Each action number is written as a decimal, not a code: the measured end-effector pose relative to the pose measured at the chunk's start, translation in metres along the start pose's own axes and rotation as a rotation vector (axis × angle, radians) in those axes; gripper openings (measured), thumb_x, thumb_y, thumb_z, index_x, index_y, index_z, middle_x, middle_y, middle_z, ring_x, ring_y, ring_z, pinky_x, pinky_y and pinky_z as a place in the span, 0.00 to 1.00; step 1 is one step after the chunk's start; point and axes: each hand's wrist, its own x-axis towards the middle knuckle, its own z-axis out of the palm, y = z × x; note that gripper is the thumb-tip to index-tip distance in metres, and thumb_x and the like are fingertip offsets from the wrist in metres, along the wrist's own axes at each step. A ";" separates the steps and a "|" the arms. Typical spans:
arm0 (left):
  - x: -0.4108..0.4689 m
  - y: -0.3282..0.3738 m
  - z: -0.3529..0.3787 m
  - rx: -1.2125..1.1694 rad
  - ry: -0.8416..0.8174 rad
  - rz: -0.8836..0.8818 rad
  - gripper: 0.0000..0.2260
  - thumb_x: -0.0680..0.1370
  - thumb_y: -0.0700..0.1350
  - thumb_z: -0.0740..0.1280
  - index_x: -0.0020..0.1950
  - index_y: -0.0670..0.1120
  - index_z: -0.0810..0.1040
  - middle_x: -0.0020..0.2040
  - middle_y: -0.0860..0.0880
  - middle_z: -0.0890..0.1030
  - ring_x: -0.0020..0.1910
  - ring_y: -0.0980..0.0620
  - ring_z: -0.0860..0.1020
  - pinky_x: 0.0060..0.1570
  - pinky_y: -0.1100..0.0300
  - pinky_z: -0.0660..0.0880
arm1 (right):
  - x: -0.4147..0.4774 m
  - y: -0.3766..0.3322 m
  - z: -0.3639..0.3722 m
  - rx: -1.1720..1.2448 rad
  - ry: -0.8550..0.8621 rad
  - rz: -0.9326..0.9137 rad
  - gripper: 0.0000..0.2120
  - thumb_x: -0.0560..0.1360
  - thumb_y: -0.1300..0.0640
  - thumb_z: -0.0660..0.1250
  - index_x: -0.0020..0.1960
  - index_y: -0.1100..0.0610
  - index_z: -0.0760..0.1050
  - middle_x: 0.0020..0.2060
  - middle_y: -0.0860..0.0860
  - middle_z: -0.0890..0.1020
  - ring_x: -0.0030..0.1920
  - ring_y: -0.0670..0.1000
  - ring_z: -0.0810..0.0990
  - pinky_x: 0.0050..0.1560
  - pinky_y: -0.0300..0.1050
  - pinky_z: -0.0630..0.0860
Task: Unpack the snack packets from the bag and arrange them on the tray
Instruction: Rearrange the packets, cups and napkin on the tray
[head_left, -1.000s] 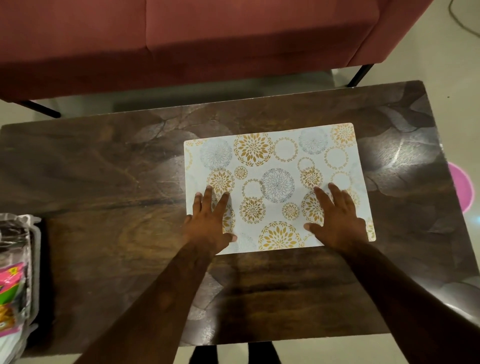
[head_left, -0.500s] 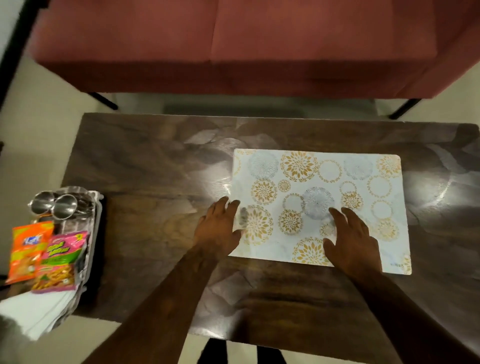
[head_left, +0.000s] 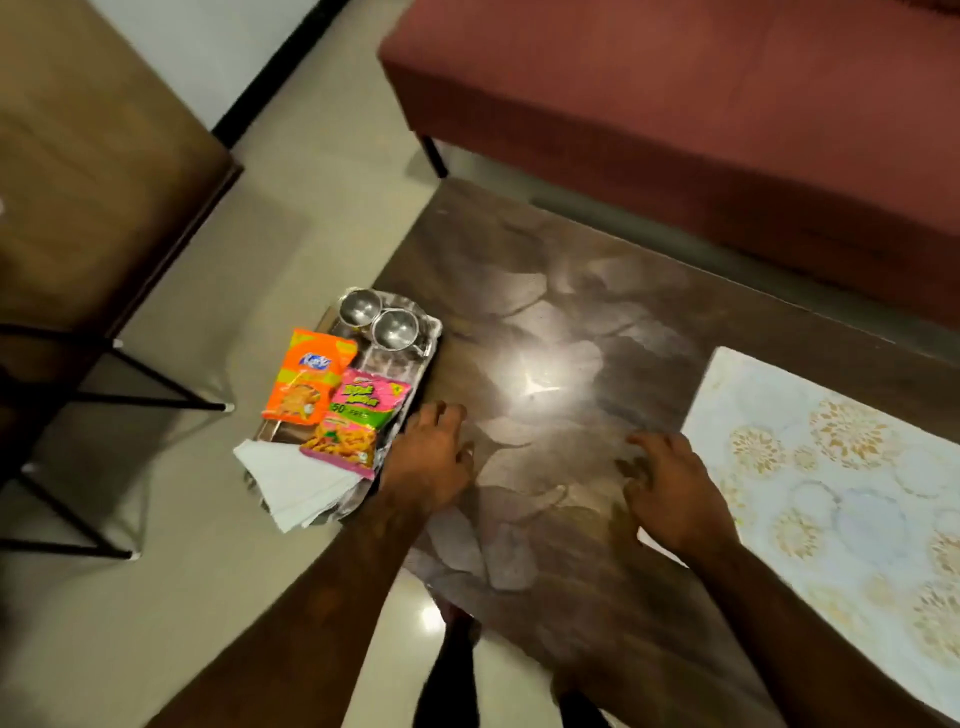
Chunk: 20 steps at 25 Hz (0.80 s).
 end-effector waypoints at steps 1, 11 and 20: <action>-0.001 -0.021 -0.007 -0.027 0.024 -0.012 0.23 0.76 0.47 0.66 0.71 0.45 0.70 0.68 0.42 0.71 0.65 0.38 0.72 0.61 0.48 0.73 | 0.007 -0.022 0.010 0.008 -0.020 -0.035 0.27 0.77 0.58 0.70 0.76 0.49 0.73 0.72 0.54 0.73 0.70 0.59 0.78 0.70 0.54 0.77; 0.022 -0.217 -0.075 -0.304 0.334 -0.288 0.14 0.76 0.41 0.64 0.61 0.43 0.76 0.57 0.40 0.76 0.58 0.38 0.76 0.56 0.43 0.74 | 0.059 -0.196 0.115 0.469 -0.182 0.114 0.17 0.82 0.69 0.64 0.69 0.59 0.76 0.44 0.52 0.82 0.41 0.52 0.83 0.37 0.42 0.77; 0.068 -0.264 -0.048 -0.445 -0.038 -0.364 0.16 0.78 0.38 0.63 0.66 0.42 0.78 0.61 0.40 0.82 0.59 0.40 0.79 0.60 0.47 0.77 | 0.075 -0.241 0.157 0.622 -0.244 0.311 0.12 0.81 0.70 0.63 0.53 0.54 0.74 0.44 0.56 0.84 0.43 0.56 0.83 0.45 0.49 0.80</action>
